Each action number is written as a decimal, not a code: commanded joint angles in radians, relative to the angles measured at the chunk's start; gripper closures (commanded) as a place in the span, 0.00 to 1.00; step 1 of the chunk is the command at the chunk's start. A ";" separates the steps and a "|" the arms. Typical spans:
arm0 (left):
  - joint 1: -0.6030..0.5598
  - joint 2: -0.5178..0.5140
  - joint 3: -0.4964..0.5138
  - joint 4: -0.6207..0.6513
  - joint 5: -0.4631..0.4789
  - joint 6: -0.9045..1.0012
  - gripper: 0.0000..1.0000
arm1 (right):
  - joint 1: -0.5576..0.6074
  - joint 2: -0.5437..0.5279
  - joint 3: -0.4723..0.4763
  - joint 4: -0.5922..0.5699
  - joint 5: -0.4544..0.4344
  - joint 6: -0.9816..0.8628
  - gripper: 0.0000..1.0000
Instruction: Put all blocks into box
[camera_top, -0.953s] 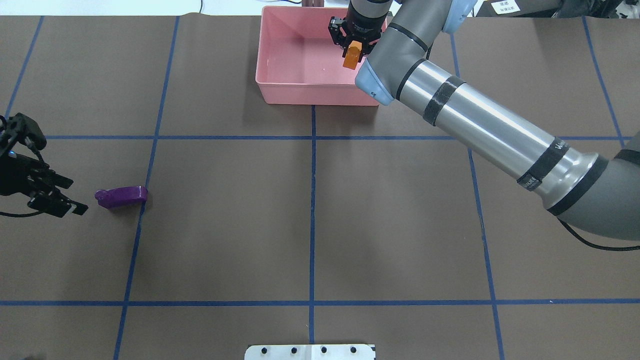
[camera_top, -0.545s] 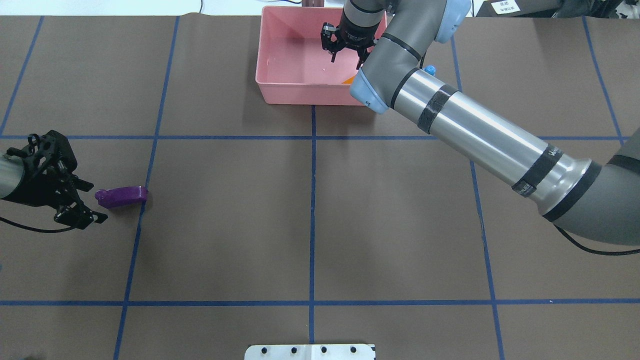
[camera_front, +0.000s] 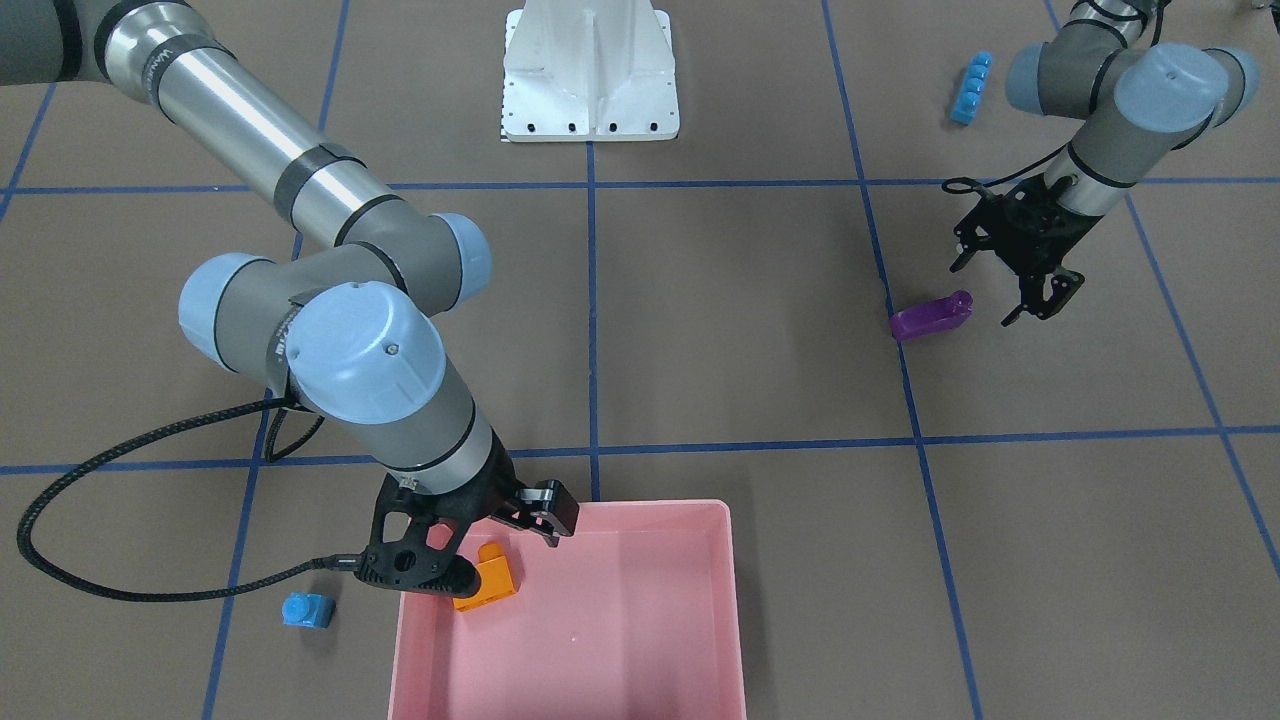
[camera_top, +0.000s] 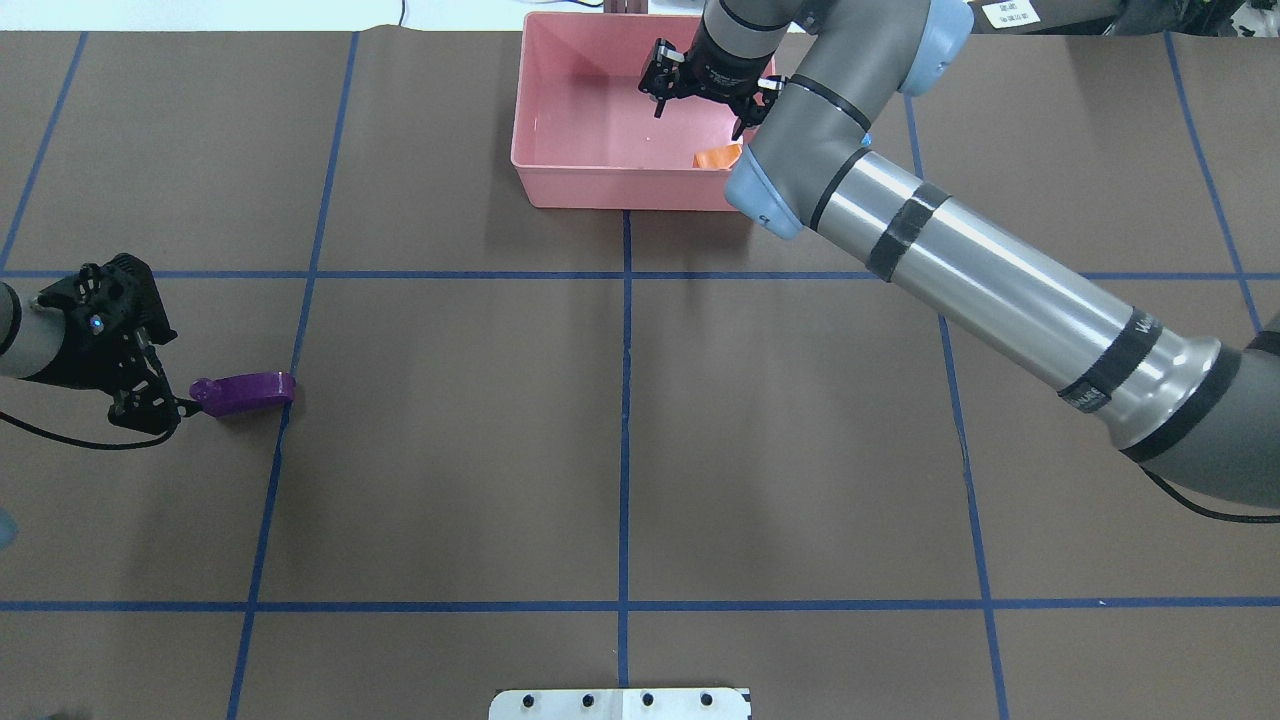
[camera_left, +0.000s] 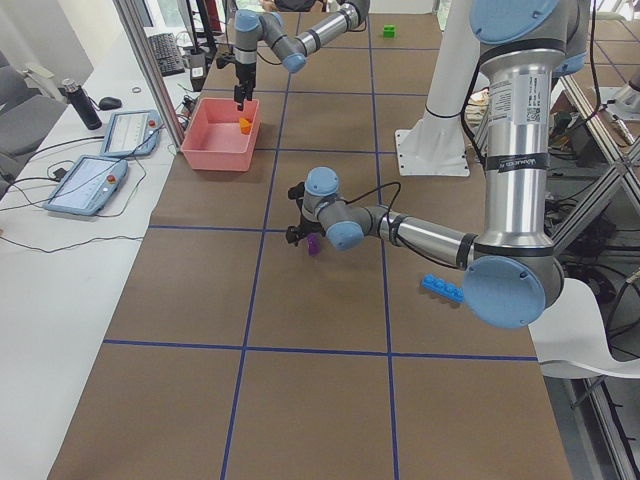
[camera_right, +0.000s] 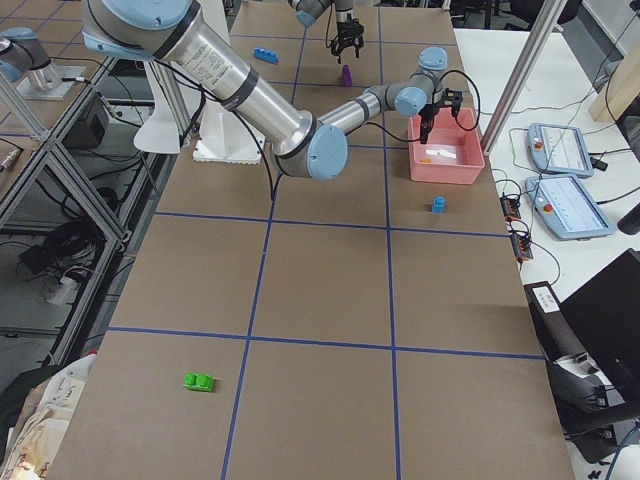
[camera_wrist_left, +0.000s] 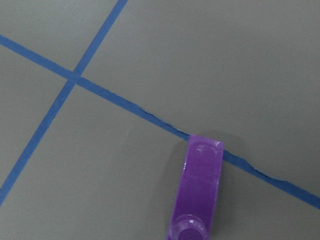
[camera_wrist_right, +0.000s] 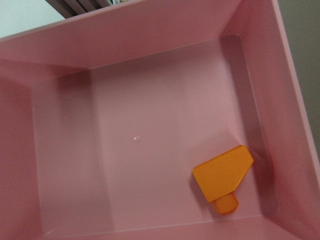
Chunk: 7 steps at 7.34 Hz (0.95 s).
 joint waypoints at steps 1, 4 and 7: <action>0.046 -0.026 0.011 0.034 0.006 0.007 0.01 | 0.037 -0.090 0.095 -0.001 0.077 -0.005 0.01; 0.060 -0.104 0.032 0.146 0.006 0.007 0.01 | 0.084 -0.203 0.205 -0.005 0.140 -0.005 0.01; 0.062 -0.106 0.060 0.147 0.006 0.007 0.05 | 0.118 -0.259 0.255 -0.004 0.179 -0.007 0.01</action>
